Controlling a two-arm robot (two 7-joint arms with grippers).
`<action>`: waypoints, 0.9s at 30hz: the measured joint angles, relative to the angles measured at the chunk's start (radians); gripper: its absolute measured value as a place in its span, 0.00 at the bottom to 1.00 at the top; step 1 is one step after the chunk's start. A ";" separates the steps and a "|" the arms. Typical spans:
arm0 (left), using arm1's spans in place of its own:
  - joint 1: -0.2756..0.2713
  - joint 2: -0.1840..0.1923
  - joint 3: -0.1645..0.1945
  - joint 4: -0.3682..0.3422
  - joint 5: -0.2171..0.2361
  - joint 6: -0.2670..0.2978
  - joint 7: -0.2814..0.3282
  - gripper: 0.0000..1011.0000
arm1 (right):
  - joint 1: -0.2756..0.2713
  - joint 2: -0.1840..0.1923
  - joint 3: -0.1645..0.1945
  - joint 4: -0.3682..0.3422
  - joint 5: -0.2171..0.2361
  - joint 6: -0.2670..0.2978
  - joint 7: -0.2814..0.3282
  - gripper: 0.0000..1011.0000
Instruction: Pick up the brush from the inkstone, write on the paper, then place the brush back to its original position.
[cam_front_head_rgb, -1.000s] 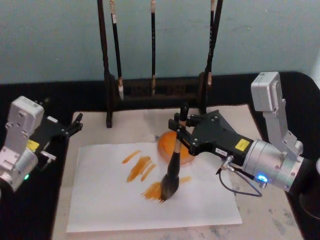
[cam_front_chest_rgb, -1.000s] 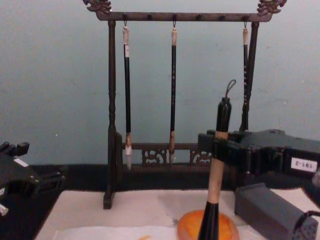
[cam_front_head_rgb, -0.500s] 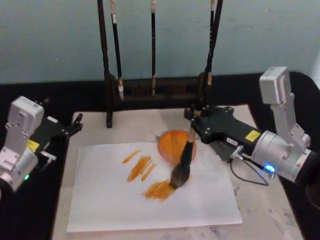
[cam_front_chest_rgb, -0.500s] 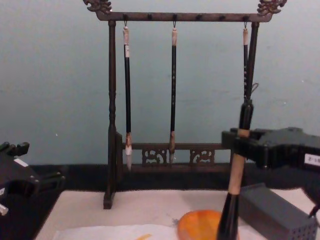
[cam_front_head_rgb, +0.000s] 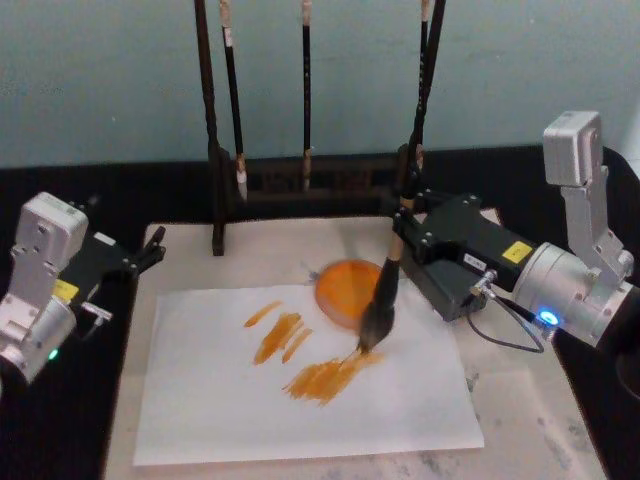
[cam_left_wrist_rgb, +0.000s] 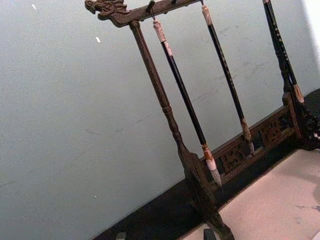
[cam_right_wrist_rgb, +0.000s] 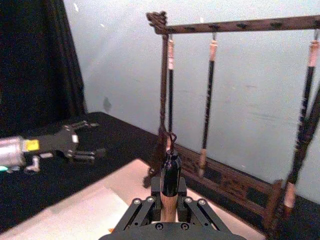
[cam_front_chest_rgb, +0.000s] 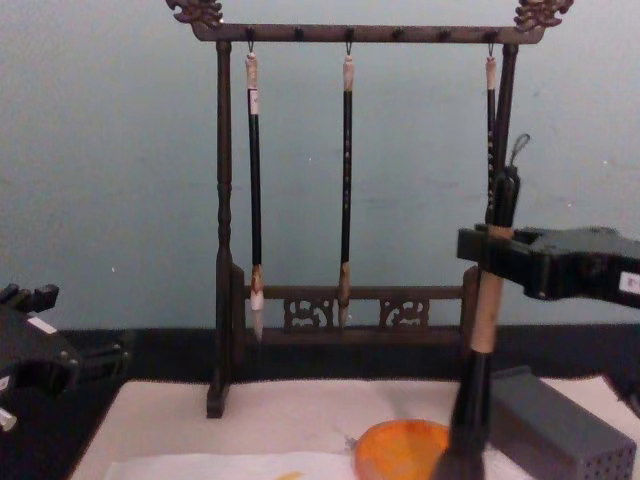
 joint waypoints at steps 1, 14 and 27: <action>0.000 0.000 0.000 0.000 0.000 0.000 0.000 0.99 | 0.000 -0.001 -0.001 -0.003 0.004 0.002 0.003 0.17; 0.000 0.000 0.000 0.000 0.000 0.000 0.000 0.99 | -0.001 -0.008 -0.035 -0.062 0.062 0.016 0.041 0.17; 0.000 0.000 0.000 0.000 0.000 0.000 0.000 0.99 | 0.022 -0.031 -0.095 -0.019 0.069 0.008 0.050 0.17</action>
